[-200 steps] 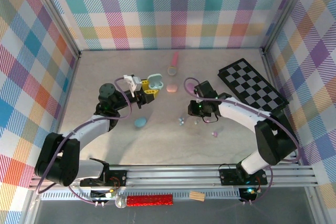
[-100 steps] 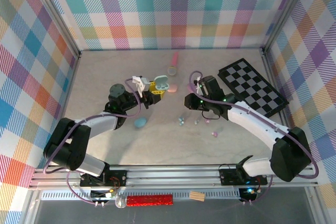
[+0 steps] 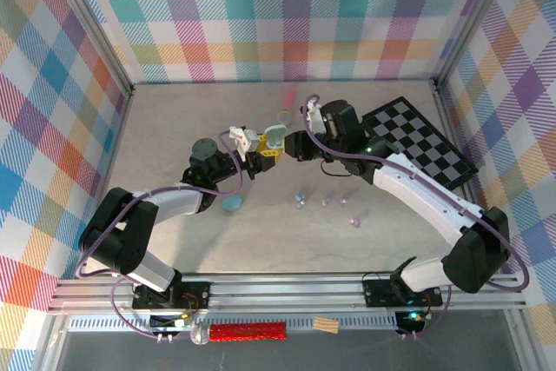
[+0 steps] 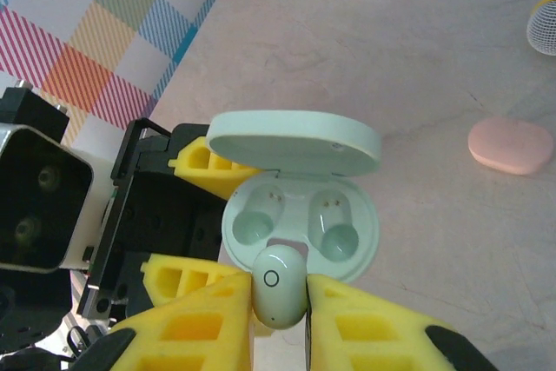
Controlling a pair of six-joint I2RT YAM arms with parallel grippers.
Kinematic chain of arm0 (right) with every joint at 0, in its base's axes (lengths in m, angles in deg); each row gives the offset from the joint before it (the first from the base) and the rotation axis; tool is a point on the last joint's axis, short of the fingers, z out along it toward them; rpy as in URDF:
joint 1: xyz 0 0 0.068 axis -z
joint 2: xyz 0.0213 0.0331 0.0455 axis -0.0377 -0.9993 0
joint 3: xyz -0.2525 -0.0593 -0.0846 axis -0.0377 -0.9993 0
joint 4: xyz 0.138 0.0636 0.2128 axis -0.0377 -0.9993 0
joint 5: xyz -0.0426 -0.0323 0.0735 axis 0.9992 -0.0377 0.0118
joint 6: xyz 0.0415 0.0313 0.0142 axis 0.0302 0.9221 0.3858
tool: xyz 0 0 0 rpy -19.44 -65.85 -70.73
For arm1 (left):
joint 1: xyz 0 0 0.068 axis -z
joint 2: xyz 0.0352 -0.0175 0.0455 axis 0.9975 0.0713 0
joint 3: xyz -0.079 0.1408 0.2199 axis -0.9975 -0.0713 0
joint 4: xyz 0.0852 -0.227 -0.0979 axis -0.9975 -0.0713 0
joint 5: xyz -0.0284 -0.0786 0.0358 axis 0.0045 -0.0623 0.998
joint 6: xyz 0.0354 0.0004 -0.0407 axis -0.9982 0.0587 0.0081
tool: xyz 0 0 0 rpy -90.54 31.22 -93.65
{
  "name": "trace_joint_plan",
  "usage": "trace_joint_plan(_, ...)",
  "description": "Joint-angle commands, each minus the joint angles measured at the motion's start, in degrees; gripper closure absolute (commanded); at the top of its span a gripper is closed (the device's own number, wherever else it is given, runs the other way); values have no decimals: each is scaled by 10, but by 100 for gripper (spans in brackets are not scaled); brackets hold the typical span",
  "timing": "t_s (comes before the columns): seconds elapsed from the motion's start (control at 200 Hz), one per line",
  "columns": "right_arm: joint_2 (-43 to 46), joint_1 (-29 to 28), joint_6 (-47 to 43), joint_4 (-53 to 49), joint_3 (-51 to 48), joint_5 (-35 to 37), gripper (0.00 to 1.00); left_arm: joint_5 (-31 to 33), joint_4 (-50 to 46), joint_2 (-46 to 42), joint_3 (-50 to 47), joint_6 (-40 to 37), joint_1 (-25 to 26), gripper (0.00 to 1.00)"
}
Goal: Insert the wireless bluetooth earbuds into the charging case
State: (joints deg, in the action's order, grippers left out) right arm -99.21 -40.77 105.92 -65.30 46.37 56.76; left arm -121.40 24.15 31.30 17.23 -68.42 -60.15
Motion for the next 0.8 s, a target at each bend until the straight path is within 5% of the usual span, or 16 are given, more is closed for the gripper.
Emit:
trace_joint_plan(0.0, -31, -3, -26, -2, 32, -14, 79, 4, 24, 1, 16, -19, 10, 63)
trace_joint_plan(0.795, -82, -13, -18, 12, 64, -22, 79, 6, 23, 7, 15, -27, 15, 63)
